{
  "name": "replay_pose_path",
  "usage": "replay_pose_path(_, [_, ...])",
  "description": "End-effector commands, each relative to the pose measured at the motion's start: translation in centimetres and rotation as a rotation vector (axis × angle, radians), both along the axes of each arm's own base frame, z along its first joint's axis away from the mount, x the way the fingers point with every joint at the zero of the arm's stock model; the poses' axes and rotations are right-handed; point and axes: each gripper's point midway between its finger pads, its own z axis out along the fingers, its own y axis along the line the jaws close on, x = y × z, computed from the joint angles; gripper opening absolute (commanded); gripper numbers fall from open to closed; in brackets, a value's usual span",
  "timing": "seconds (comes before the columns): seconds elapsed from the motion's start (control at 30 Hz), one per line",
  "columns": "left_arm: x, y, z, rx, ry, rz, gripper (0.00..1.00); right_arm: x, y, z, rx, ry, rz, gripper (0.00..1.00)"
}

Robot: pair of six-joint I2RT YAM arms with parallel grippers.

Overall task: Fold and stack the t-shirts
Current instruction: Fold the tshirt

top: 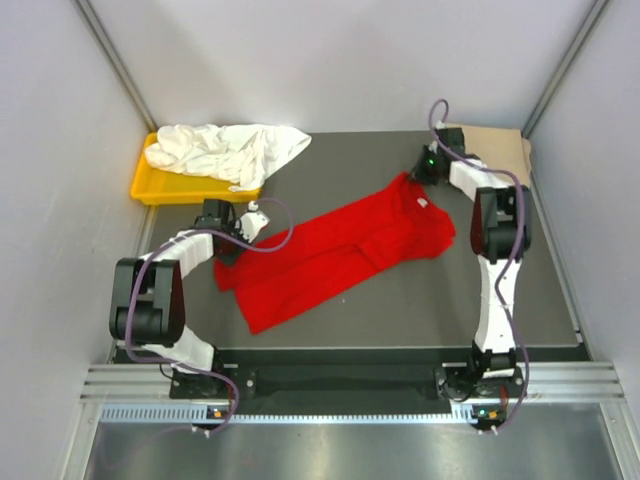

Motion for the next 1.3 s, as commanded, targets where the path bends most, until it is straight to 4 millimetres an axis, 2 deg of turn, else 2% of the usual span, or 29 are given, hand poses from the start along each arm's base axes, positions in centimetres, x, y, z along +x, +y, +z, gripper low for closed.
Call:
replay_pose_path(0.0, [-10.8, -1.1, -2.1, -0.087, 0.354, -0.119, 0.00, 5.6, 4.9, 4.4, 0.066, -0.157, 0.042, 0.01])
replay_pose_path(0.03, [-13.2, -1.8, -1.1, -0.129, 0.418, -0.153, 0.03, 6.1, 5.6, 2.7, 0.075, -0.128, 0.036, 0.03])
replay_pose_path(0.07, [-14.0, -2.3, -0.5, -0.156, 0.429, -0.176, 0.07, 7.8, 6.0, 5.2, 0.088, -0.188, 0.034, 0.06])
replay_pose_path(0.1, [-14.3, -2.7, 0.3, -0.183, 0.421, -0.184, 0.14, 8.3, 6.0, 5.5, 0.091, -0.194, 0.027, 0.18])
replay_pose_path(0.13, [-14.8, -2.7, 1.4, -0.185, 0.427, -0.173, 0.31, 8.4, 5.7, 5.6, 0.085, -0.188, 0.020, 0.26])
replay_pose_path(0.17, [-13.8, -2.1, 2.2, -0.179, 0.410, -0.111, 0.39, 8.6, 5.4, 6.5, 0.079, -0.203, 0.013, 0.42])
replay_pose_path(0.2, [-13.2, -1.8, 2.7, -0.175, 0.397, -0.077, 0.47, 8.5, 5.0, 8.5, 0.072, -0.229, 0.010, 0.46])
replay_pose_path(0.23, [-12.6, -1.5, 3.0, -0.173, 0.381, -0.051, 0.52, 8.1, 3.8, 9.2, 0.042, -0.232, 0.001, 0.50])
replay_pose_path(0.27, [-11.8, -0.8, 3.4, -0.172, 0.354, -0.007, 0.58, 7.2, 3.2, 9.0, 0.019, -0.212, -0.004, 0.53])
replay_pose_path(0.3, [-10.8, -0.5, 4.0, -0.166, 0.327, 0.023, 0.60, 6.2, 2.4, 12.7, -0.003, -0.262, -0.012, 0.55])
replay_pose_path(0.33, [-10.3, -0.2, 4.0, -0.157, 0.316, 0.041, 0.62, 5.4, 0.6, 13.5, -0.067, -0.272, -0.042, 0.57])
replay_pose_path(0.37, [-9.3, 0.1, 4.0, -0.146, 0.282, 0.052, 0.64, 3.2, -0.5, 10.9, -0.105, -0.203, -0.058, 0.58])
replay_pose_path(0.4, [-8.9, 0.2, 3.8, -0.143, 0.275, 0.069, 0.65, 1.9, -1.4, 11.1, -0.128, -0.198, -0.079, 0.61])
replay_pose_path(0.43, [-8.7, 0.4, 3.1, -0.136, 0.292, 0.079, 0.65, 0.7, -2.8, 14.2, -0.143, -0.259, -0.121, 0.61])
replay_pose_path(0.47, [-8.6, 0.2, 2.6, -0.141, 0.305, 0.083, 0.69, -1.9, -3.5, 10.7, -0.158, -0.176, -0.128, 0.61])
replay_pose_path(0.5, [-8.3, 0.2, 2.2, -0.142, 0.305, 0.083, 0.70, -3.0, -4.0, 10.3, -0.161, -0.166, -0.141, 0.61])
replay_pose_path(0.53, [-8.3, 0.3, 1.2, -0.136, 0.333, 0.088, 0.70, -3.9, -4.5, 10.8, -0.164, -0.181, -0.155, 0.61])
replay_pose_path(0.57, [-8.3, 0.5, 0.7, -0.124, 0.341, 0.090, 0.75, -5.6, -4.8, 8.4, -0.170, -0.122, -0.152, 0.60])
replay_pose_path(0.67, [-7.9, 0.7, -0.4, -0.111, 0.337, 0.091, 0.77, -7.5, -4.6, 4.6, -0.163, -0.026, -0.131, 0.59])
replay_pose_path(0.8, [-8.4, 0.5, -0.7, -0.114, 0.355, 0.062, 0.76, -8.1, -4.0, 0.8, -0.100, 0.048, -0.126, 0.52])
replay_pose_path(0.87, [-9.9, 0.0, -0.9, -0.133, 0.399, 0.037, 0.73, -7.7, -3.3, 0.3, -0.055, 0.052, -0.109, 0.48])
replay_pose_path(1.0, [-12.6, -2.1, -1.0, -0.199, 0.456, -0.061, 0.65, -6.8, -1.6, -1.5, 0.037, 0.078, -0.074, 0.12])
replay_pose_path(1.07, [-14.5, -3.7, -0.8, -0.207, 0.499, -0.150, 0.65, -5.4, -0.9, -0.9, 0.073, 0.056, -0.066, 0.00])
replay_pose_path(1.1, [-15.0, -4.6, -0.6, -0.227, 0.509, -0.187, 0.66, -4.9, -0.8, -1.7, 0.087, 0.071, -0.073, 0.00])
replay_pose_path(1.13, [-15.5, -5.2, -0.2, -0.231, 0.504, -0.219, 0.67, -4.2, -0.4, -1.5, 0.109, 0.064, -0.067, 0.00])
replay_pose_path(1.17, [-16.4, -6.4, -0.1, -0.229, 0.515, -0.275, 0.70, -2.0, -0.1, 0.3, 0.127, 0.011, -0.066, 0.00])
replay_pose_path(1.2, [-16.6, -7.5, 0.7, -0.258, 0.491, -0.315, 0.71, -1.0, 0.4, -0.8, 0.150, 0.026, -0.076, 0.00])
replay_pose_path(1.23, [-16.8, -8.2, 1.1, -0.271, 0.481, -0.346, 0.73, 1.9, 0.8, 1.7, 0.173, -0.051, -0.068, 0.00])
replay_pose_path(1.27, [-17.3, -9.6, 1.8, -0.288, 0.474, -0.401, 0.76, 3.4, 1.2, 2.3, 0.186, -0.075, -0.069, 0.00])
